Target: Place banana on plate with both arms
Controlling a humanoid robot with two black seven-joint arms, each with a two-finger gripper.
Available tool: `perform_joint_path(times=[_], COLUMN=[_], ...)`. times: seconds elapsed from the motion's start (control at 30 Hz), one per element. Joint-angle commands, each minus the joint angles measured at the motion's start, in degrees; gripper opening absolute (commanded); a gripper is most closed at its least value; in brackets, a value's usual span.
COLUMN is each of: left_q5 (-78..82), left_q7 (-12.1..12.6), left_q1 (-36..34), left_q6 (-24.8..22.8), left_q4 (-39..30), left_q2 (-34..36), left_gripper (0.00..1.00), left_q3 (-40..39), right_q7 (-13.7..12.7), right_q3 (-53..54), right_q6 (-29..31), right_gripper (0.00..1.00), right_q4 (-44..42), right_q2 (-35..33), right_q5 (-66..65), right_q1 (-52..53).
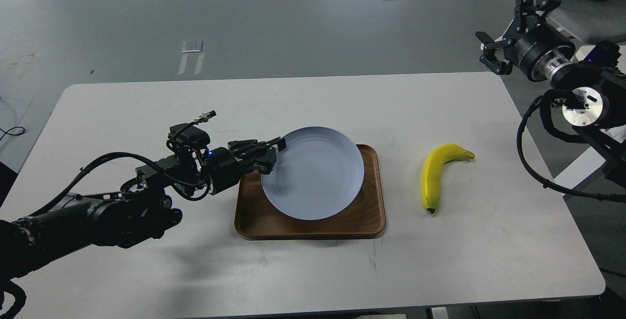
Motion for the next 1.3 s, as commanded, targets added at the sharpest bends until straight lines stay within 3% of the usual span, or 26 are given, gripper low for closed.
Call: perform_joint_path(times=[0.0, 0.4, 0.47, 0.5, 0.53, 0.6, 0.7, 0.87, 0.97, 1.1, 1.2, 1.27], left_q5=[-0.2, -0.5, -0.5, -0.5, -0.5, -0.7, -1.0, -5.6, -13.8, -31.2, -44.8, -57.0], left_q7=[0.0, 0.0, 0.0, 0.0, 0.0, 0.0, 0.0, 0.0, 0.0, 0.0, 0.0, 0.0], left_q1=[0.0, 0.5, 0.7, 0.6, 0.6, 0.5, 0.5, 0.0, -0.9, -7.4, -11.2, -14.5], left_q6=[-0.6, -0.7, -0.7, -0.7, -0.7, -0.6, -0.6, -0.7, -0.7, -1.0, -2.7, -9.7], left_q4=[3.5, 3.9, 3.9, 4.2, 4.2, 5.6, 7.0, 7.1, 7.0, 7.0, 7.1, 7.1], left_q2=[-1.8, -4.5, -4.6, -4.6, -4.6, -4.8, -6.1, -6.1, -5.4, -4.0, -3.7, -3.5], left_gripper=[0.00, 0.00, 0.17, 0.38, 0.38, 0.64, 0.80, 0.97, 0.98, 0.98, 0.98, 0.98], left_q3=[0.4, 0.5, 0.5, 0.5, 0.5, 0.3, 0.3, -0.4, -0.8, -1.2, -2.4, -4.7], right_q7=[0.0, 0.0, -0.1, 0.0, 0.0, -0.1, -0.1, -0.1, -0.1, -0.1, -0.1, -0.3], right_q3=[0.0, 0.0, 0.0, 0.0, 0.0, 0.0, -0.1, -0.1, -1.1, -5.2, -10.1, -13.0], right_q6=[-0.1, -0.2, -0.2, -0.2, -0.2, -0.2, -0.3, -0.2, 0.2, 0.3, 0.3, -0.1], right_gripper=[1.00, 1.00, 1.00, 1.00, 1.00, 1.00, 1.00, 1.00, 1.00, 1.00, 1.00, 0.98], right_q4=[0.1, 0.2, 0.2, 0.2, 0.2, 0.2, 0.2, 0.5, 0.9, 5.1, 8.8, 11.6], right_q2=[-0.1, -0.1, -0.1, -0.1, -0.1, -0.1, -0.2, -0.3, -1.5, -5.4, -8.4, -10.9], right_q5=[0.0, 0.0, 0.0, 0.0, 0.0, 0.0, 0.0, 0.0, -0.4, -4.2, -16.7, -33.9], right_q1=[-0.1, -0.1, -0.1, -0.1, -0.1, -0.1, -0.1, -0.1, -0.2, -0.1, 0.8, 0.9])
